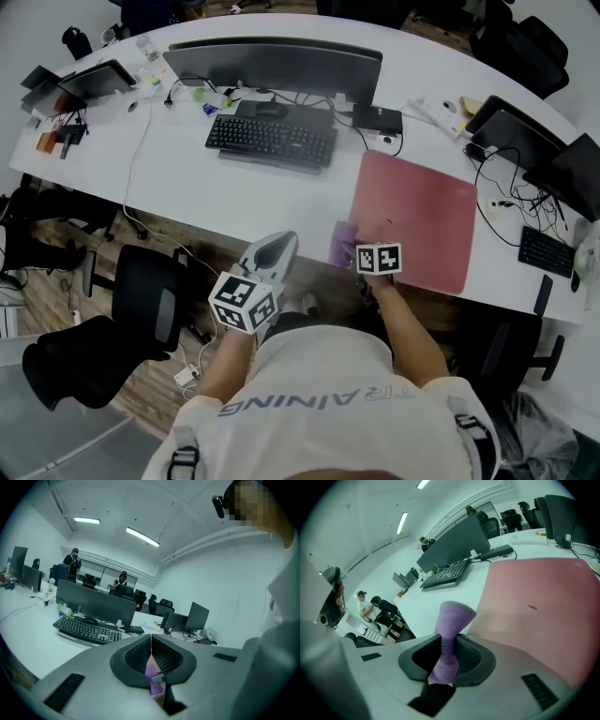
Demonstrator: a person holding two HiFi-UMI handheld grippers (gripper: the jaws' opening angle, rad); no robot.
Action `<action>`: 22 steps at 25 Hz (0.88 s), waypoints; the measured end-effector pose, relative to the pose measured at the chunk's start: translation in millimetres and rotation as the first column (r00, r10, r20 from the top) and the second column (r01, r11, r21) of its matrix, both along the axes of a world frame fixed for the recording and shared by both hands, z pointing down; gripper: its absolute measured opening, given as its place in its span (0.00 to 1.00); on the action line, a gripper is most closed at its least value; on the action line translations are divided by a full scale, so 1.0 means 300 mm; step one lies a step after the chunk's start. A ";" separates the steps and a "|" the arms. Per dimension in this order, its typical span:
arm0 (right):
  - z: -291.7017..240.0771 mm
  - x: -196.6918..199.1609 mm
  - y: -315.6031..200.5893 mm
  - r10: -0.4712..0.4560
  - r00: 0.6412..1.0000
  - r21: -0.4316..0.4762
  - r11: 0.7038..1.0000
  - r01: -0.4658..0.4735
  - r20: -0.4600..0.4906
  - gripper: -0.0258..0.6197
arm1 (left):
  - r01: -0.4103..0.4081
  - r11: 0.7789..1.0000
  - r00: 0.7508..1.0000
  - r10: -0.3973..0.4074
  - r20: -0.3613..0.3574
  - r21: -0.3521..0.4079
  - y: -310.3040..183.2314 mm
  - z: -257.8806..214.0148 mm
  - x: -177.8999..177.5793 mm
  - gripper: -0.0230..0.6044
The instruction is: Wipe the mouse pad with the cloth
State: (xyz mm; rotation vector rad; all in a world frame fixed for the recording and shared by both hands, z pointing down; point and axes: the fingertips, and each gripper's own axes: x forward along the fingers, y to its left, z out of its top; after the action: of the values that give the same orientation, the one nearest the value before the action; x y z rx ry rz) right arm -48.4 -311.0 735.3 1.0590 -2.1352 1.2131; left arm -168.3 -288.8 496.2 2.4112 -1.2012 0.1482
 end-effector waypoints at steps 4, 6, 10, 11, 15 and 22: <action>0.083 0.013 0.005 0.007 1.000 -0.055 0.998 -0.008 -0.025 0.19 | -0.004 1.000 1.000 0.004 -0.006 -0.011 0.005 0.026 -0.001 0.09; 0.097 0.035 0.008 0.028 0.999 -0.065 0.997 -0.029 -0.015 0.19 | -0.008 1.000 1.000 0.008 -0.010 -0.020 0.011 0.034 0.025 0.09; 0.108 0.112 0.020 0.041 0.999 -0.074 0.996 -0.041 -0.009 0.19 | -0.006 1.000 1.000 0.006 -0.005 -0.022 0.019 0.026 0.113 0.09; 0.108 0.138 0.023 0.041 0.999 -0.076 0.996 -0.042 -0.008 0.19 | -0.003 1.000 1.000 0.003 -0.004 -0.021 0.020 0.020 0.140 0.09; 0.106 0.253 0.048 0.036 0.999 -0.077 0.996 -0.036 -0.004 0.19 | 0.000 1.000 1.000 0.000 0.004 -0.015 0.032 0.005 0.256 0.09; 0.115 0.467 0.092 0.055 0.998 -0.099 0.994 -0.053 0.021 0.19 | -0.017 1.000 1.000 0.017 0.004 -0.014 0.057 -0.011 0.477 0.09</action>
State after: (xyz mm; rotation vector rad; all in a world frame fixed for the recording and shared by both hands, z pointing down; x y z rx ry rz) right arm 91.7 -283.4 769.8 1.0702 -2.0532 1.3481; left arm -25.3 -271.8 492.9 2.4111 -1.1776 0.1668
